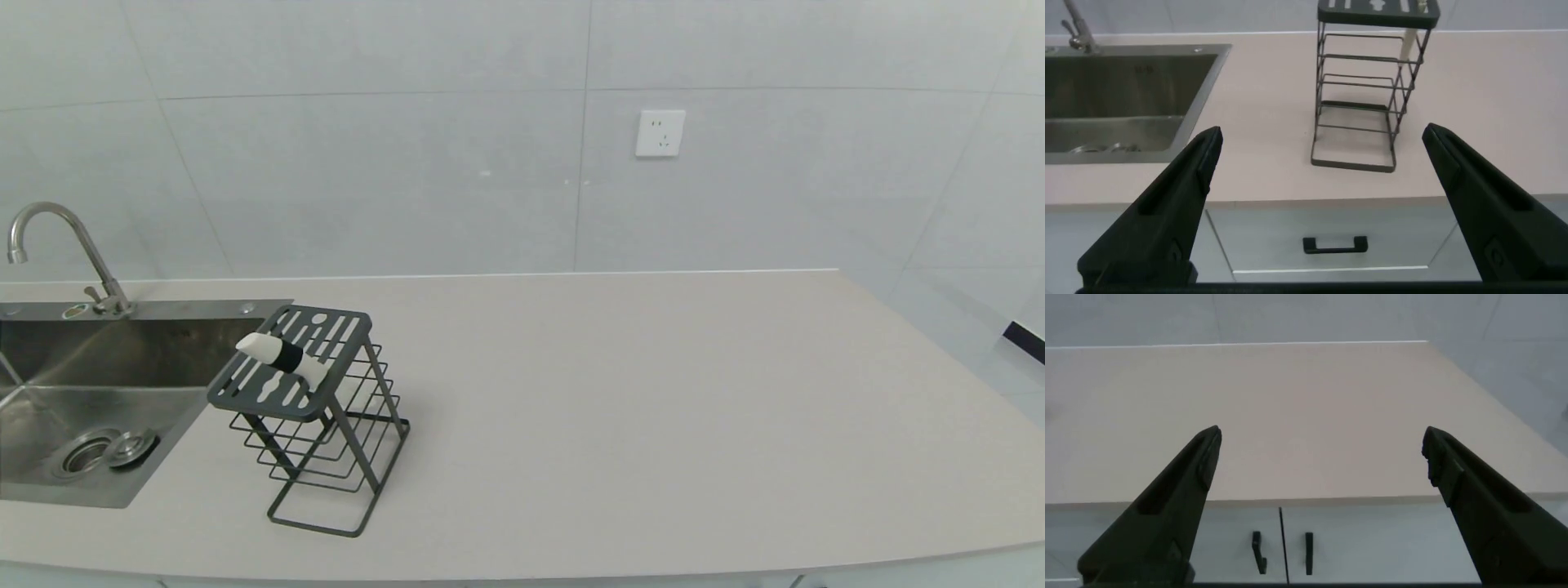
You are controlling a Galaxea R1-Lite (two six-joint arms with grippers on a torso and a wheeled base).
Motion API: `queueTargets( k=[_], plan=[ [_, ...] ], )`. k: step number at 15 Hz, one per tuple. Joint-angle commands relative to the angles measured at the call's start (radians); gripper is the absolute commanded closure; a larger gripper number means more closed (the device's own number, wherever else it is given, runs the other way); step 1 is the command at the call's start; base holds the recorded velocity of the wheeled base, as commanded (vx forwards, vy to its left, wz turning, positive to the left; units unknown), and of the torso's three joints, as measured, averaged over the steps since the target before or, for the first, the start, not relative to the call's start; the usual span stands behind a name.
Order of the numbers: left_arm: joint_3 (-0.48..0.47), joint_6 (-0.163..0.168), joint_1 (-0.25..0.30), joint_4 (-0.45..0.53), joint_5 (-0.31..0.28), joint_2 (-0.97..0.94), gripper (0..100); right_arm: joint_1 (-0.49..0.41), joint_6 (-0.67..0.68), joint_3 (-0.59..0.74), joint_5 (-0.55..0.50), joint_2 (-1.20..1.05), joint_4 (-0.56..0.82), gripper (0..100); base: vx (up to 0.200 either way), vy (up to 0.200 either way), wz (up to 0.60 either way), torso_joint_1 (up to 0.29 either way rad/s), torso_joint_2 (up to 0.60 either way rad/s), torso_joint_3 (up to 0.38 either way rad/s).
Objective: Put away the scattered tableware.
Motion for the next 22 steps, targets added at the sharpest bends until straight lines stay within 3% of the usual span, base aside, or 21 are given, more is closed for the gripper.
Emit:
queueTargets(
  k=[1, 7, 22],
  plan=[
    [0.0, 0.0, 0.0, -0.001, 0.0, 0.001, 0, 0.0, -0.001, 0.0, 0.001, 0.001, 0.0, 0, 0.0, 0.0, 0.0, 0.0, 0.0, 0.0],
    [0.0, 0.0, 0.0, -0.001, -0.001, 0.001, 0, 0.0, -0.001, 0.0, 0.001, 0.001, -0.001, 0, 0.0, 0.0, -0.6, 0.005, 0.0, 0.004],
    [0.0, 0.0, 0.0, -0.001, 0.0, 0.001, 0, 0.0, -0.001, 0.0, 0.001, 0.001, 0.0, 0, 0.0, 0.0, 0.0, 0.0, 0.0, 0.0]
  ],
)
